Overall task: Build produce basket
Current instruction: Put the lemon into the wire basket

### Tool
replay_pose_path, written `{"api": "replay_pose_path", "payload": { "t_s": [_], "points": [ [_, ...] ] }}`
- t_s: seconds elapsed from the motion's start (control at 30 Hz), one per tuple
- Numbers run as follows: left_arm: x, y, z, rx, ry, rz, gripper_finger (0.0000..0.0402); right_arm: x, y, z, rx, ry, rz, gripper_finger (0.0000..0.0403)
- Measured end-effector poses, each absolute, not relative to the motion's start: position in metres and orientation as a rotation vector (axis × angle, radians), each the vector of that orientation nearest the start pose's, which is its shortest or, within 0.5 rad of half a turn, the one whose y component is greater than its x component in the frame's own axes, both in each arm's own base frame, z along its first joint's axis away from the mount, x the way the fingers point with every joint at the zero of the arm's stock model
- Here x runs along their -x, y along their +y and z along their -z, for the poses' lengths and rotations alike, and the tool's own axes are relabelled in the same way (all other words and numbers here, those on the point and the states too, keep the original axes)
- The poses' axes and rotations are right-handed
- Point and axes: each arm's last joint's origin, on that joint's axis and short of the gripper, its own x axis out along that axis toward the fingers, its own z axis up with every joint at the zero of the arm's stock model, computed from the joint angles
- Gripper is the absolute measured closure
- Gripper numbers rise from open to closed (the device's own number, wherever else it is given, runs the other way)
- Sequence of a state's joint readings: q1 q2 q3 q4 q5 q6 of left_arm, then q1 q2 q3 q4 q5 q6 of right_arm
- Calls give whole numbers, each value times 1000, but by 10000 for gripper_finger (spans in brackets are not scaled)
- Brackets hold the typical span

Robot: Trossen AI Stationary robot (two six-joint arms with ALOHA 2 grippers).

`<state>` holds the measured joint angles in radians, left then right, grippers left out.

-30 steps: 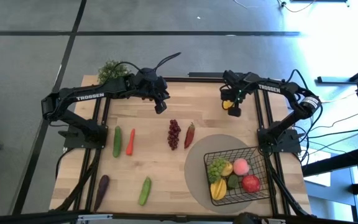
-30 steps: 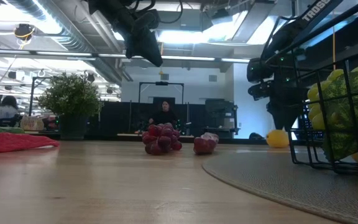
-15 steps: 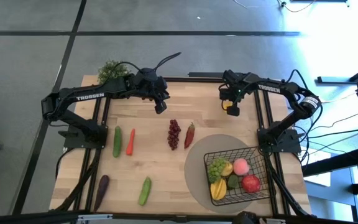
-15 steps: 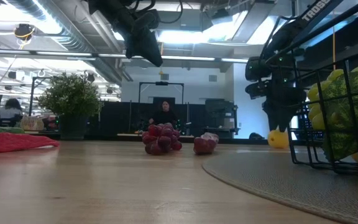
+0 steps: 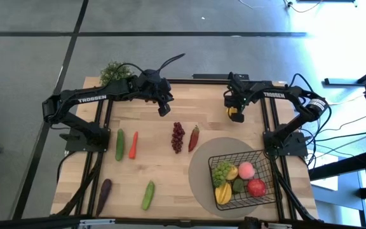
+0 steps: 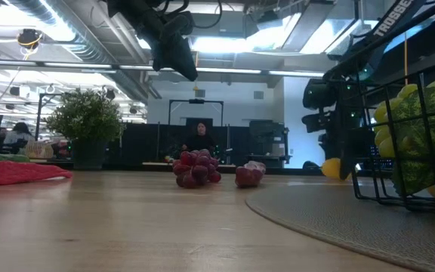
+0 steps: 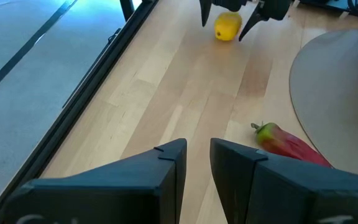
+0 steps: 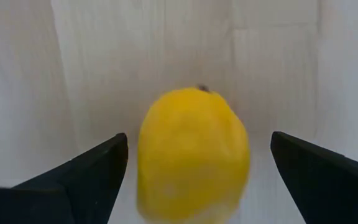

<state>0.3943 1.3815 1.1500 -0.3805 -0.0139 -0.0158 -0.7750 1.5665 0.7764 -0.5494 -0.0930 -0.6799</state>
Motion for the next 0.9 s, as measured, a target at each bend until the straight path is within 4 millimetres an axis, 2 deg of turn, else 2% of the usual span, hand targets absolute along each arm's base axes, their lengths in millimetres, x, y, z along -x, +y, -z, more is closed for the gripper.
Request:
{"api": "replay_pose_path", "payload": {
  "t_s": [0.2,0.3,0.43,0.7,0.9],
  "points": [
    [-278,116,-309,131,602,-400,341,-183,-176,-139,-97,1336,228,31],
    [-278,116,-309,132,602,-400,341,-183,-176,-139,-153,1328,273,49],
    [-278,116,-309,132,602,-400,341,-185,-173,-138,-219,1325,318,100],
    [-278,116,-309,132,602,-400,341,-189,-166,-138,-354,1322,400,252],
    [-278,116,-309,132,602,-400,341,-194,-161,-142,-447,1313,417,256]
  ]
}}
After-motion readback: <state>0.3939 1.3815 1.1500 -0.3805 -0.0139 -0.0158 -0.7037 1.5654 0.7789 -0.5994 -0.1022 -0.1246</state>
